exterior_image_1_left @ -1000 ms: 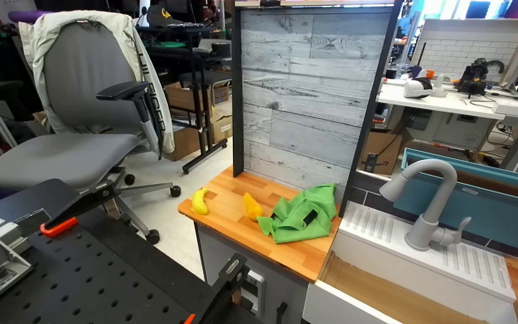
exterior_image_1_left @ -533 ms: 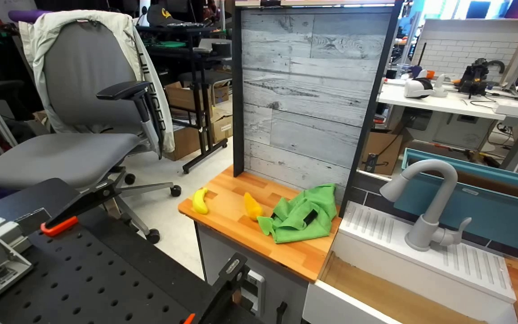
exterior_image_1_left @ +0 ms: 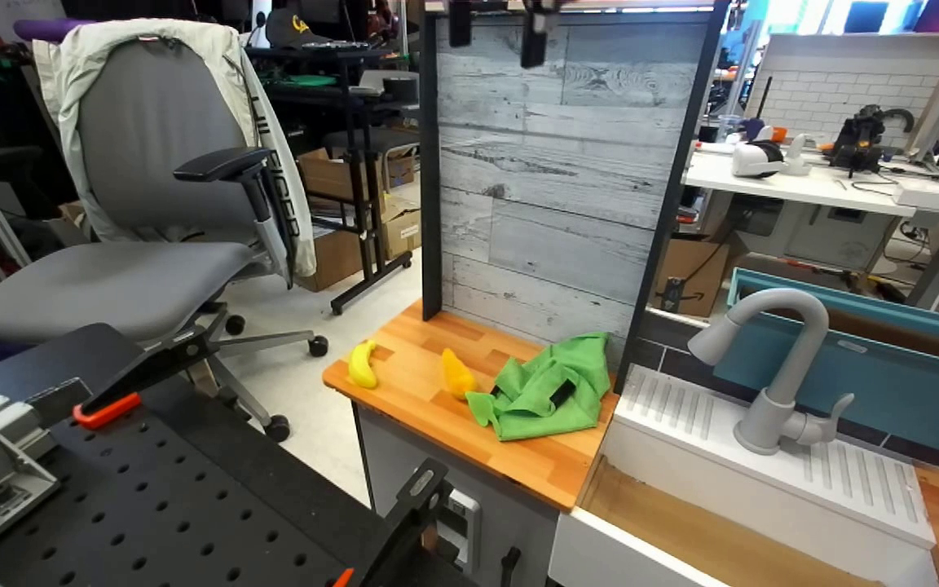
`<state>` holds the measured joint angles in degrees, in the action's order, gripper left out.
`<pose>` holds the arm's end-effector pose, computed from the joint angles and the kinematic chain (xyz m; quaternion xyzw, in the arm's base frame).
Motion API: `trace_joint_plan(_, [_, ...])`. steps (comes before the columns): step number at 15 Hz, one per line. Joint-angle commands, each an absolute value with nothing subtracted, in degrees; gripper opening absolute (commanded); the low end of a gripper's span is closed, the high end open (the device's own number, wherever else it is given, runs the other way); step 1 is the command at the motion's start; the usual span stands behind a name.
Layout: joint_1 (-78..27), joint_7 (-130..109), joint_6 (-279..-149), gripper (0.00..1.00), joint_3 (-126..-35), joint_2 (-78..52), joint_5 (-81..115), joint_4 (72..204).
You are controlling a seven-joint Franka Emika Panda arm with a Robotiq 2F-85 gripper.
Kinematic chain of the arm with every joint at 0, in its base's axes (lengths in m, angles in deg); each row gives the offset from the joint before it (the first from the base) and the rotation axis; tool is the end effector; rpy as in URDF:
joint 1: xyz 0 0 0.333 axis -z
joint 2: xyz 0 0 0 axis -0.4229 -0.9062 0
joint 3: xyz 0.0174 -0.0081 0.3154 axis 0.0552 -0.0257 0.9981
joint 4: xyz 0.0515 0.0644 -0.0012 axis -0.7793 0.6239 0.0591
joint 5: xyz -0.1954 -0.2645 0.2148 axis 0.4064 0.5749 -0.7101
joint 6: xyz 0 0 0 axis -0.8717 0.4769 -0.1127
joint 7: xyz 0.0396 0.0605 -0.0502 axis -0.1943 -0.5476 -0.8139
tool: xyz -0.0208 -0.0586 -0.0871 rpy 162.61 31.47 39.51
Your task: Move the green cloth very slightly to the left.
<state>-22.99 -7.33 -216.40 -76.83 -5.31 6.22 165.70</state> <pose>0.5817 -0.0242 0.3613 -0.9875 0.1329 -0.0674 0.0520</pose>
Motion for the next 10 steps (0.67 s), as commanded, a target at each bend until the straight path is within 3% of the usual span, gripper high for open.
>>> trace_joint_plan(1, [-21.02,-10.7,-218.68,1.0,-78.34,-13.61,4.38,160.21])
trace_joint_plan(6, [-17.88,-13.29,-223.77,1.0,-78.41,-22.79,2.33,156.28])
trace_joint_plan(10, [-17.69,-12.1,-223.4,1.0,-78.83,-23.01,3.44,157.46])
